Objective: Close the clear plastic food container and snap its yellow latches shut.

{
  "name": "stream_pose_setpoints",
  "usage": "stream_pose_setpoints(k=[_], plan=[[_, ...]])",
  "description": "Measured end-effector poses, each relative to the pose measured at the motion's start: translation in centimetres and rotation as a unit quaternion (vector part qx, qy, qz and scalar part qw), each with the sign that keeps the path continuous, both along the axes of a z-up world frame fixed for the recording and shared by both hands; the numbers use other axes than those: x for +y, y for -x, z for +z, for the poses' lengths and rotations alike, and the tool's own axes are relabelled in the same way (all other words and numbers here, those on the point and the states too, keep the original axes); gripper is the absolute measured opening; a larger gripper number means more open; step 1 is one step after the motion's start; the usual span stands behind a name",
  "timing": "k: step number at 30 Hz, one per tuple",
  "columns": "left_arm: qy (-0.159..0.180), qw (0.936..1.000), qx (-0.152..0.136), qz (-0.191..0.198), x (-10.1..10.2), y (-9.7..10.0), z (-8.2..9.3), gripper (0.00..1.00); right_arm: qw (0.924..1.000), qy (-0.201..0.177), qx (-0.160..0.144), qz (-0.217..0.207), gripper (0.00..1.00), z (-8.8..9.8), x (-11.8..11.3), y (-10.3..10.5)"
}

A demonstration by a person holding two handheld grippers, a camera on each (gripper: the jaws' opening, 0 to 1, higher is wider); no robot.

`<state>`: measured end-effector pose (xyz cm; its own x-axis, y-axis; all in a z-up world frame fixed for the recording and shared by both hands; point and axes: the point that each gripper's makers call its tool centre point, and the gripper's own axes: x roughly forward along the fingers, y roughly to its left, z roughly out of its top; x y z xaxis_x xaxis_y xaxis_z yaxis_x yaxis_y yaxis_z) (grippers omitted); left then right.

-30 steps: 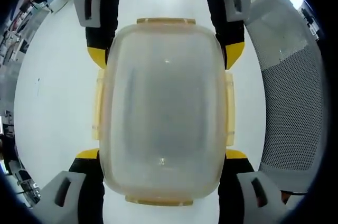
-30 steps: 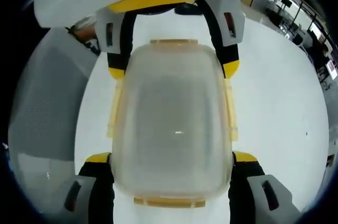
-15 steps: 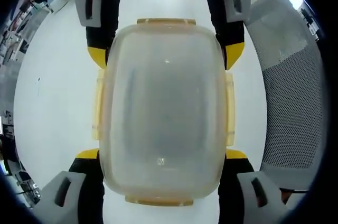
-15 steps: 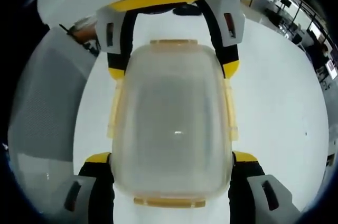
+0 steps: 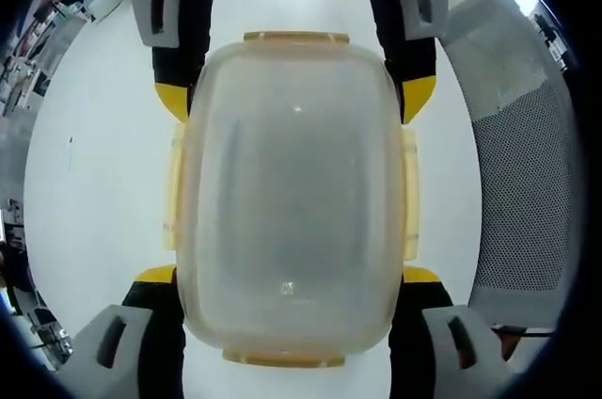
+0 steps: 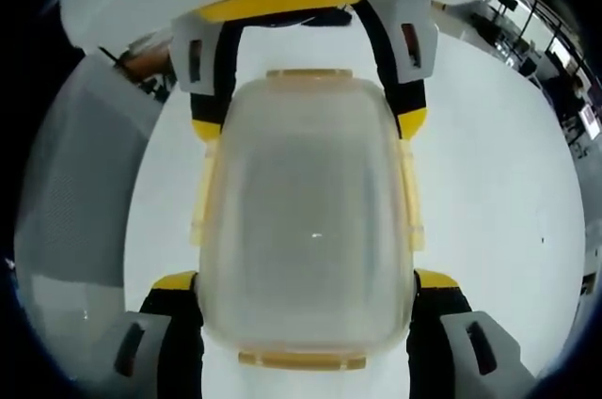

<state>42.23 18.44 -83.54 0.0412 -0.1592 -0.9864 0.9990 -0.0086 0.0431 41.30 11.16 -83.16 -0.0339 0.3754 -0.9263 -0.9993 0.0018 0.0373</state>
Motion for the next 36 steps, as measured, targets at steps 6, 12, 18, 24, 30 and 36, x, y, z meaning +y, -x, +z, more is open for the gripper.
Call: stream_pose_setpoints(k=[6, 12, 18, 24, 30, 36], plan=[[-0.001, 1.0000, 0.002, 0.001, 0.0, -0.8, 0.0, 0.92, 1.0000, 0.000, -0.001, 0.000, 0.91, 0.0, 0.0, -0.8], [0.003, 1.0000, 0.003, 0.004, 0.1, -1.5, 0.0, 0.93, 1.0000, 0.003, -0.001, 0.001, 0.91, 0.0, 0.1, -1.6], [0.002, 1.0000, 0.005, 0.004, 0.1, -2.0, -0.1, 0.93, 1.0000, -0.001, -0.001, 0.000, 0.92, 0.1, 0.2, -2.0], [-0.001, 0.9999, 0.011, 0.004, 0.2, -2.7, -0.2, 0.94, 1.0000, -0.001, -0.002, -0.002, 0.92, 0.1, 0.3, -2.6], [0.004, 0.9999, 0.013, 0.010, 0.3, -3.3, -0.1, 0.94, 1.0000, 0.009, -0.004, -0.001, 0.92, 0.0, 0.3, -3.5], [0.006, 0.9998, 0.013, 0.015, 0.3, -4.2, 0.0, 0.94, 0.9999, 0.014, -0.004, 0.001, 0.92, -0.1, 0.3, -4.5]])
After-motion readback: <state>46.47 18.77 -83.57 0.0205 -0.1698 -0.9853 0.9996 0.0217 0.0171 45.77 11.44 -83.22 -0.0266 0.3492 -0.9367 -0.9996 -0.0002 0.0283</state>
